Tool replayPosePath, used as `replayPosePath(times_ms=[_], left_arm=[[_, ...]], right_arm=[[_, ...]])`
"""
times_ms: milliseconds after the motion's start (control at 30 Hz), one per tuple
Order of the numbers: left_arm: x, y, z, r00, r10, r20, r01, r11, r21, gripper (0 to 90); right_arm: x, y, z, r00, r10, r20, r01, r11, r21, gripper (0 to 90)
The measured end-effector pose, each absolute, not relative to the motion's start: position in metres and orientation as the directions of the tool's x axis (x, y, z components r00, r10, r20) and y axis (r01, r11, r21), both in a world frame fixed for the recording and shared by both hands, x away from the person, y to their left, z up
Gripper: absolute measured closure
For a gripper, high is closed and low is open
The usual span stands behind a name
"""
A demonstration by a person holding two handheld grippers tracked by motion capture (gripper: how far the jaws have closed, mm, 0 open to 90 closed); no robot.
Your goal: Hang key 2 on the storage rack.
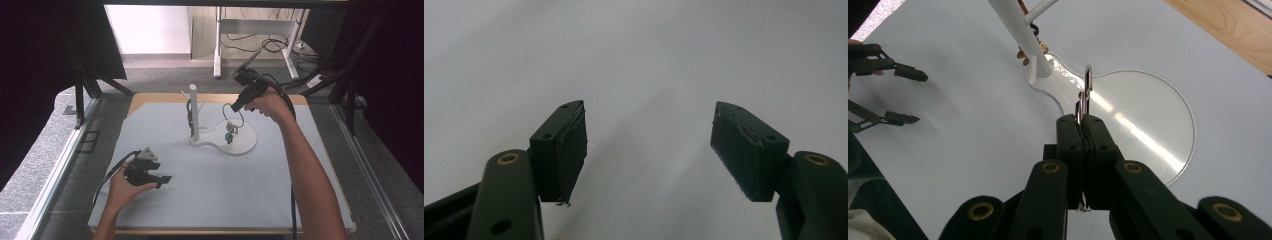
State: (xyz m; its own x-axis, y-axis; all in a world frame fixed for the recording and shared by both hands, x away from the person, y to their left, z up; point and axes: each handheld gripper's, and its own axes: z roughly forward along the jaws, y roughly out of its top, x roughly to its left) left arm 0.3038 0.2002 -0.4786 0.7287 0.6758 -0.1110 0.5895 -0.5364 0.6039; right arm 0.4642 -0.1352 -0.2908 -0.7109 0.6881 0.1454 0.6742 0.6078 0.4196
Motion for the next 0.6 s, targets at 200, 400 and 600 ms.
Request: replayPosePath(times_ms=[200,400,600], left_arm=[[0.304,0.200,-0.478,0.729,0.675,-0.114,0.589,-0.535,0.605,31.2],[0.303,0.201,-0.478,0.726,0.677,-0.119,0.593,-0.529,0.607,31.2],[0.303,0.202,-0.477,0.730,0.673,-0.118,0.589,-0.532,0.608,31.2]], right_arm=[[0.471,-0.132,-0.290,-0.709,0.693,0.132,0.674,0.609,0.418,87.9],[0.479,-0.127,-0.291,-0.702,0.701,0.122,0.677,0.605,0.419,87.9],[0.489,-0.123,-0.294,-0.698,0.707,0.117,0.683,0.607,0.406,87.9]])
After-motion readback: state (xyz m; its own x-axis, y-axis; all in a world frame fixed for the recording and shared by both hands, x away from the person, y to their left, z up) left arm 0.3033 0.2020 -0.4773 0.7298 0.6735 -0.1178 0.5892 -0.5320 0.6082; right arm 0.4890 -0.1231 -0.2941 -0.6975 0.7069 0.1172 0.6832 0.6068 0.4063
